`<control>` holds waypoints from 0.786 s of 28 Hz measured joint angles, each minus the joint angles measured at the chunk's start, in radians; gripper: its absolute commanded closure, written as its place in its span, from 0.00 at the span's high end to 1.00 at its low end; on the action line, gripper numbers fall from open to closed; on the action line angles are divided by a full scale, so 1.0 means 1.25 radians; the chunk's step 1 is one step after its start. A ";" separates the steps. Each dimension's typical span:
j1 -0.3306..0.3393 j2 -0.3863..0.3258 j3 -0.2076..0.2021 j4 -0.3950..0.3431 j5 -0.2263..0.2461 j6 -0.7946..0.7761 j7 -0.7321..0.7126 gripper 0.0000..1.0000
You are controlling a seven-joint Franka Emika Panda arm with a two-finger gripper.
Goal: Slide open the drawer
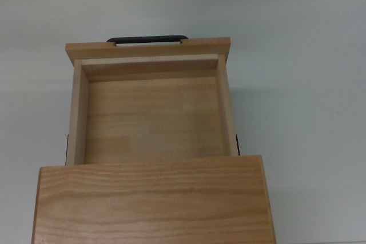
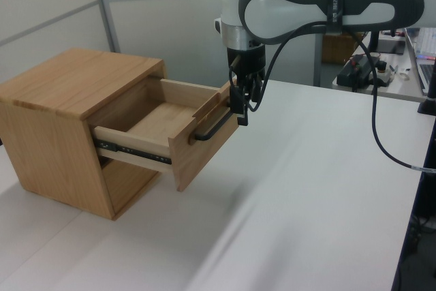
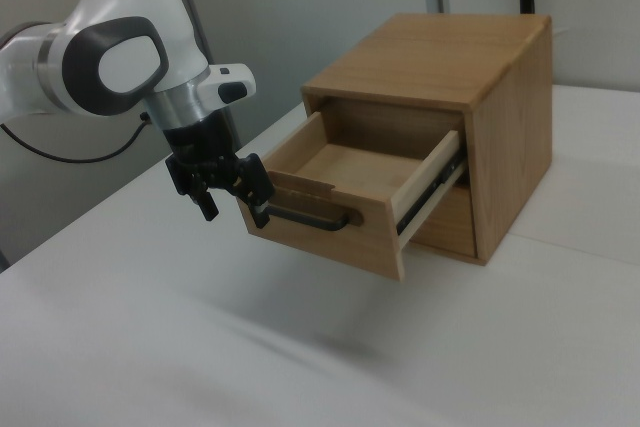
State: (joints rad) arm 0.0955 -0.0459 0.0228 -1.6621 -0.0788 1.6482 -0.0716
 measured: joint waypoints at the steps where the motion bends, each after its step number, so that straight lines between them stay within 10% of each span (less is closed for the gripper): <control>1: 0.000 0.000 0.000 0.000 0.000 0.000 0.000 1.00; 22: 0.000 0.008 0.000 0.023 0.000 0.000 0.000 1.00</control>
State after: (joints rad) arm 0.0955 -0.0355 0.0228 -1.6339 -0.0788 1.6481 -0.0716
